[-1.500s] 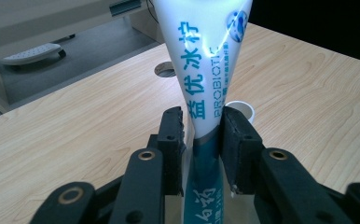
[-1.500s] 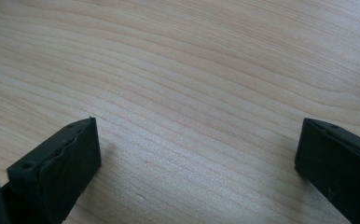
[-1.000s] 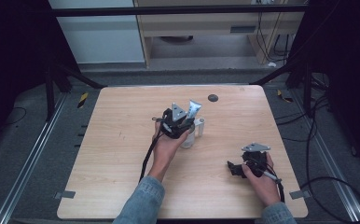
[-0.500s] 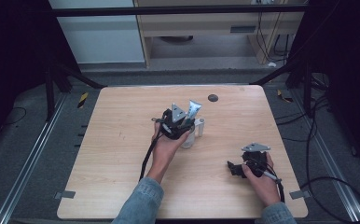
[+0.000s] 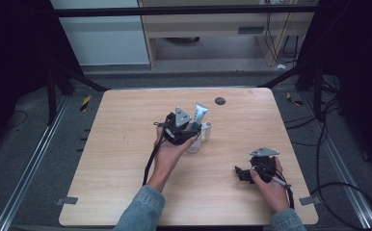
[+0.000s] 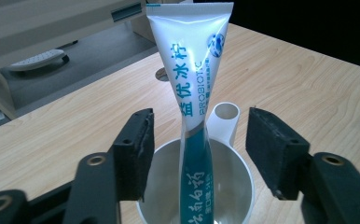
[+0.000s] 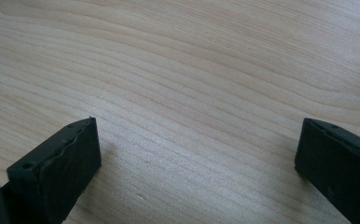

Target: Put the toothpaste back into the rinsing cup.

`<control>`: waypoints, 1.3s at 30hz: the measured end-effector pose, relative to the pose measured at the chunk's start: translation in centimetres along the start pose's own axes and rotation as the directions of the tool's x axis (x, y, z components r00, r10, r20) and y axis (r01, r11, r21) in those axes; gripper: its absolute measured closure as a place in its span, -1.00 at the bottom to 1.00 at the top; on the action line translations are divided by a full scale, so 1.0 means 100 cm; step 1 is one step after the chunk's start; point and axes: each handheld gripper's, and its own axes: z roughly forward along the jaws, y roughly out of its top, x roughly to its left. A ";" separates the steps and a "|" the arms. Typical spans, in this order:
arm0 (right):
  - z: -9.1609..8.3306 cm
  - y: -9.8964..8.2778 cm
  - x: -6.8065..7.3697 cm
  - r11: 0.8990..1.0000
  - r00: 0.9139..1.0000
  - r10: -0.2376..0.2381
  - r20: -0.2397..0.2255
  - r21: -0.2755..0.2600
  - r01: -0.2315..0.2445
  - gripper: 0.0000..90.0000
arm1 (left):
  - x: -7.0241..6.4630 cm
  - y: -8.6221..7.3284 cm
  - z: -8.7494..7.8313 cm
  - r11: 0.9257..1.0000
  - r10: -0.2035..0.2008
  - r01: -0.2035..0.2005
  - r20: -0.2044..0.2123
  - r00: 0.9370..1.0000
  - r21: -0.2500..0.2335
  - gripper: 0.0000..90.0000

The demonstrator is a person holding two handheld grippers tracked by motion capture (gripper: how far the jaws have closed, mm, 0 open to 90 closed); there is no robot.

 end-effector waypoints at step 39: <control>0.000 0.000 0.000 1.000 1.000 0.000 0.000 0.000 0.000 -0.99 | 0.011 -0.021 -0.050 0.995 -0.005 0.002 0.026 1.000 0.100 -0.86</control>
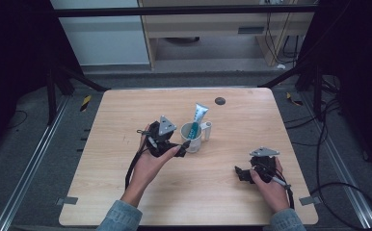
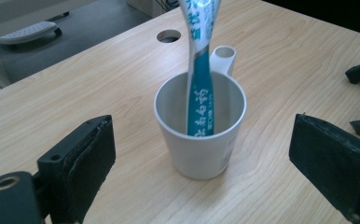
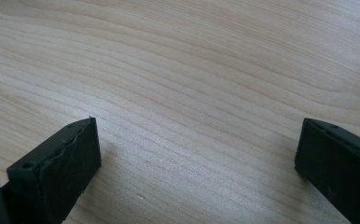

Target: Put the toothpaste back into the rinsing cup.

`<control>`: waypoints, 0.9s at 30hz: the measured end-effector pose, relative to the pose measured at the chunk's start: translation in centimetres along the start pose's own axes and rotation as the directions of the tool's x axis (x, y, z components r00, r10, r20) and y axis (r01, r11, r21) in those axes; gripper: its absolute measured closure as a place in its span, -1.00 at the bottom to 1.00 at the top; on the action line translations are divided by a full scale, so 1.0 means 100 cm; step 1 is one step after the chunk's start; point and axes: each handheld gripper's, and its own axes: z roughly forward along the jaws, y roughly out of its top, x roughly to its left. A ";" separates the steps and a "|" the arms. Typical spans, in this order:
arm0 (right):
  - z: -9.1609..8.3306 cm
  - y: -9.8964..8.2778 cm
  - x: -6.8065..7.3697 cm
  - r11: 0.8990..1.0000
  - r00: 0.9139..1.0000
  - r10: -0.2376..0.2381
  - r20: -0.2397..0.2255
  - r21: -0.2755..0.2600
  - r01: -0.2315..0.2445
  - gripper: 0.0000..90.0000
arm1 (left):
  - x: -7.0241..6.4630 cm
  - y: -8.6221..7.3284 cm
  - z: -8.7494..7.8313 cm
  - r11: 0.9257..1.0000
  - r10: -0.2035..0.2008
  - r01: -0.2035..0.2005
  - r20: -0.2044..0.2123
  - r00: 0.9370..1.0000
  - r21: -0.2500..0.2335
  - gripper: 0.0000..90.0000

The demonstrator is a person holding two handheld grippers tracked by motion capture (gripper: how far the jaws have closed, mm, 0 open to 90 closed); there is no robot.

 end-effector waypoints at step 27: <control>0.000 0.000 0.000 1.000 1.000 0.002 -0.001 0.000 -0.002 -0.99 | 0.069 -0.077 -0.033 0.992 -0.050 0.065 -0.138 0.989 0.107 -0.91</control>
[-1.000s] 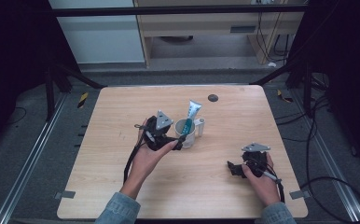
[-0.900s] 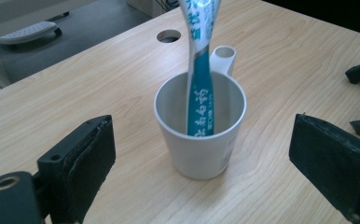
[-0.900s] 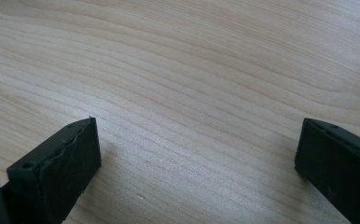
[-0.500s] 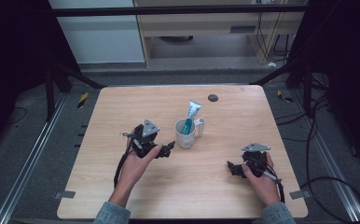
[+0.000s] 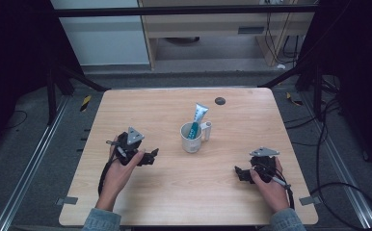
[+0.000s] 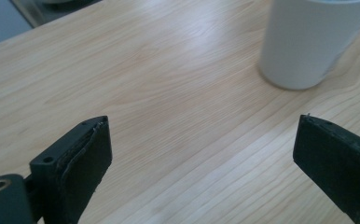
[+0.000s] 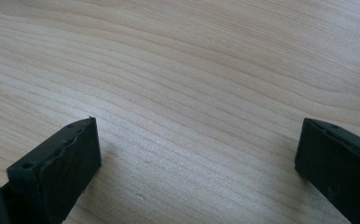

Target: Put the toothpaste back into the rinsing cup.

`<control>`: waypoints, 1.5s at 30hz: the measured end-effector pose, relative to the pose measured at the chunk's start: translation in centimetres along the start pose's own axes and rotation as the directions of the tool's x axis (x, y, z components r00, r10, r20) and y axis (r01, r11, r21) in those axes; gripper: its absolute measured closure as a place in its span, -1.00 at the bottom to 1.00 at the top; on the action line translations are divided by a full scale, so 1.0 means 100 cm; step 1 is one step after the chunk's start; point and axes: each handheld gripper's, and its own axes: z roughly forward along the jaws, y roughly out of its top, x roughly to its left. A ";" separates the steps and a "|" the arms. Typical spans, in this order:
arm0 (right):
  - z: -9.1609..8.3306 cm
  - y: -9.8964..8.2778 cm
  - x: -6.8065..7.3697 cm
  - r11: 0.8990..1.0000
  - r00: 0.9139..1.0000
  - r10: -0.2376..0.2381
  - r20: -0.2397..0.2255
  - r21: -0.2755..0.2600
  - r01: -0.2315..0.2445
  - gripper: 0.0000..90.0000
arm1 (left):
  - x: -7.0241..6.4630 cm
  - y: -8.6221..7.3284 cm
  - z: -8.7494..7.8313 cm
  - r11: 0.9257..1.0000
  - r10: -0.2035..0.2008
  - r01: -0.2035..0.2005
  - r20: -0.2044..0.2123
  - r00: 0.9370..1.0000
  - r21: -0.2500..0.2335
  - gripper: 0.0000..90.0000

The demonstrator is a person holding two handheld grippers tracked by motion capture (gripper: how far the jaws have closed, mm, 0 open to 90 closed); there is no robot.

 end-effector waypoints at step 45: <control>0.000 0.000 0.000 1.000 1.000 0.000 0.000 0.000 0.000 -0.99 | 0.079 -0.070 0.013 0.973 -0.191 0.204 -0.122 0.974 0.105 -0.86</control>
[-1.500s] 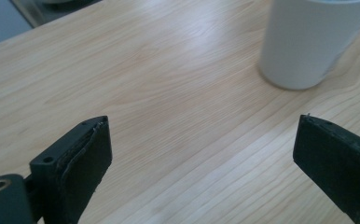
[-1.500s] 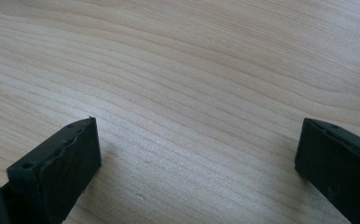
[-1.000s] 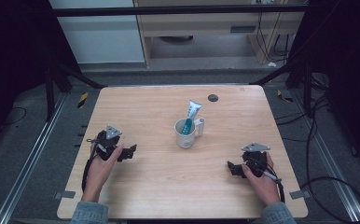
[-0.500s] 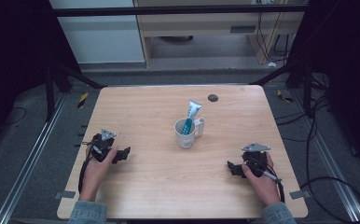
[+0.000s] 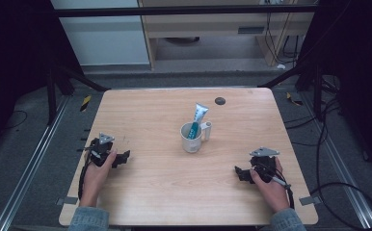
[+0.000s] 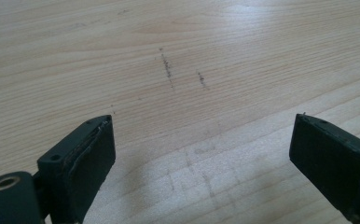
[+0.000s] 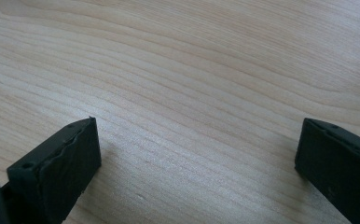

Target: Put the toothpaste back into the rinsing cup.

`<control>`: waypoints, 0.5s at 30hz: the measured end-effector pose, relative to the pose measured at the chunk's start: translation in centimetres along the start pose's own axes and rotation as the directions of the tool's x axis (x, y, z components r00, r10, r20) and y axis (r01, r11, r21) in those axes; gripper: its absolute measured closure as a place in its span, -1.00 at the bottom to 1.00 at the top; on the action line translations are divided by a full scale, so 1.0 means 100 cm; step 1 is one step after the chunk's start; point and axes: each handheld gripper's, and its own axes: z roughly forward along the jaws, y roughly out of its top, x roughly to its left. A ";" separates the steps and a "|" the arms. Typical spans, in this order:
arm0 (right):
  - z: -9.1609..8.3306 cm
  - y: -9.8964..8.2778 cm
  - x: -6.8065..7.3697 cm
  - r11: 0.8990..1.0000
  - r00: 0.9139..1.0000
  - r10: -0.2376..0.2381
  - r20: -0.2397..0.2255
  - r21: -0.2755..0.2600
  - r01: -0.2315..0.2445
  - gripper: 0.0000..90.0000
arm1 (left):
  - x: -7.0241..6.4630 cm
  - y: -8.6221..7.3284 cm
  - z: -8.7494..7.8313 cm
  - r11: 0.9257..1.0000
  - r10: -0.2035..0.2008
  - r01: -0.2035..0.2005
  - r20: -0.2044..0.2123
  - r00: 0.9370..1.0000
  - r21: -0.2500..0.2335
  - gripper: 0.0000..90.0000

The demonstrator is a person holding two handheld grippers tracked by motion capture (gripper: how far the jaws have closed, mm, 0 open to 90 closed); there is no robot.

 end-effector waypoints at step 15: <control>0.000 0.000 0.000 1.000 1.000 0.000 0.001 0.000 0.000 -0.99 | 0.000 -0.006 0.018 1.000 0.003 -0.003 0.032 0.999 -0.003 -0.88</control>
